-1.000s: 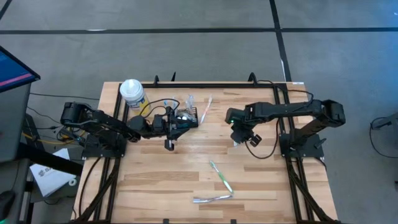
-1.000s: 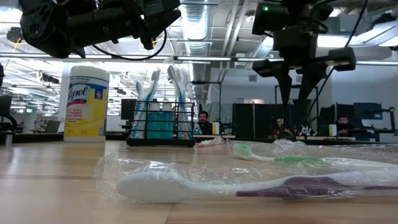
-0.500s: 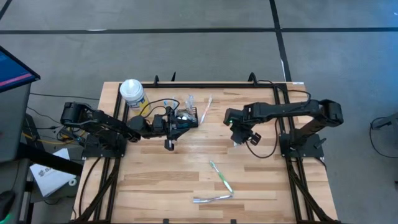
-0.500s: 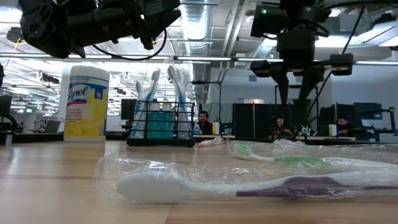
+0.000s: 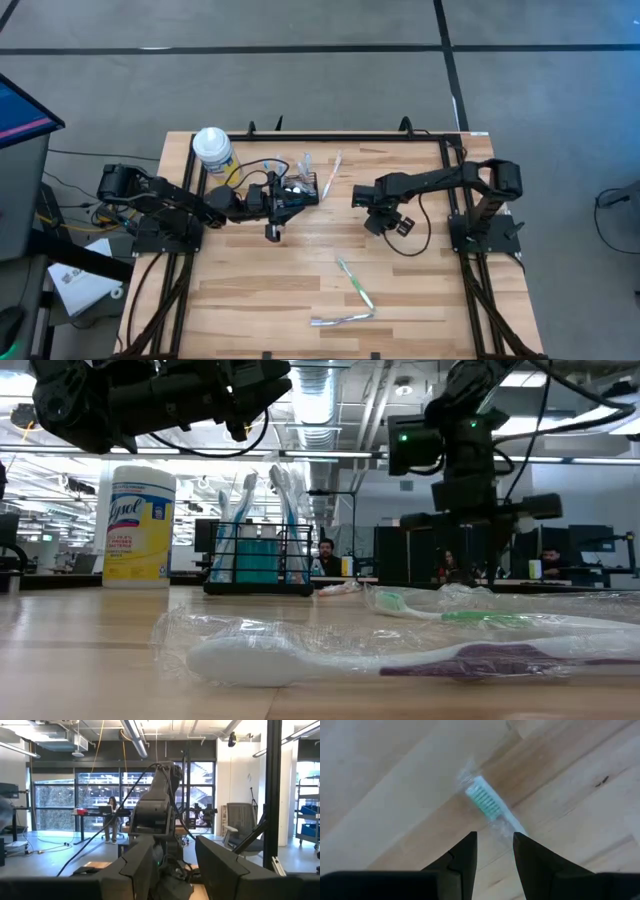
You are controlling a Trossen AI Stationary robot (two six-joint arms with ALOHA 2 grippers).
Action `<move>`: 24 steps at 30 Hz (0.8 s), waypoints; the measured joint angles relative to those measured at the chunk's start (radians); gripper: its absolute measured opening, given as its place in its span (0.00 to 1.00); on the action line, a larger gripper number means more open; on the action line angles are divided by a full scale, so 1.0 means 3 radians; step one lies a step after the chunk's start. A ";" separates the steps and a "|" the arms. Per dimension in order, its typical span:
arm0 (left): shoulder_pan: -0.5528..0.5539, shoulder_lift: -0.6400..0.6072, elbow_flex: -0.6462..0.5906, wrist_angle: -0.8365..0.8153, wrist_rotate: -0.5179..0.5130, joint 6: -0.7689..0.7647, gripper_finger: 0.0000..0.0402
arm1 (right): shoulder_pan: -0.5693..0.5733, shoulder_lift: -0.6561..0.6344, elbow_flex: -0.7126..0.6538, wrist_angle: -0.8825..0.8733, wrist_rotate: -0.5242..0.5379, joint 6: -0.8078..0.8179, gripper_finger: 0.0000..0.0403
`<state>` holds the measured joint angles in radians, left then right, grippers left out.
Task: Pick & Place toothbrushing station
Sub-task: Put the top green toothbrush into the mesh organizer
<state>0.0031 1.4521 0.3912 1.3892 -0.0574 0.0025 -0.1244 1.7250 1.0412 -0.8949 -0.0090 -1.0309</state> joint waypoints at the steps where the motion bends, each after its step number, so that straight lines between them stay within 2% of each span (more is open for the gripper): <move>1: 0.0005 0.0000 0.0000 -0.0010 0.0000 0.0000 0.36 | -0.0001 0.0004 0.0000 0.0004 0.0000 0.0000 0.29; 8: 0.0024 0.0000 0.0000 -0.0022 -0.0013 0.0000 0.36 | -0.0001 0.0051 0.0009 0.0243 0.0008 -0.0025 0.29; 20: 0.0026 0.0000 0.0000 -0.0044 -0.0011 0.0000 0.36 | -0.0048 -0.0008 0.0007 0.0319 0.0062 -0.0056 0.29; 24: 0.0026 0.0000 0.0000 -0.0044 -0.0010 0.0000 0.36 | -0.0045 -0.0010 0.0004 0.0244 0.0216 -0.0089 0.29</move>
<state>0.0109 1.4521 0.3912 1.3760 -0.0605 0.0025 -0.1379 1.7222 1.0424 -0.8217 0.0559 -1.0576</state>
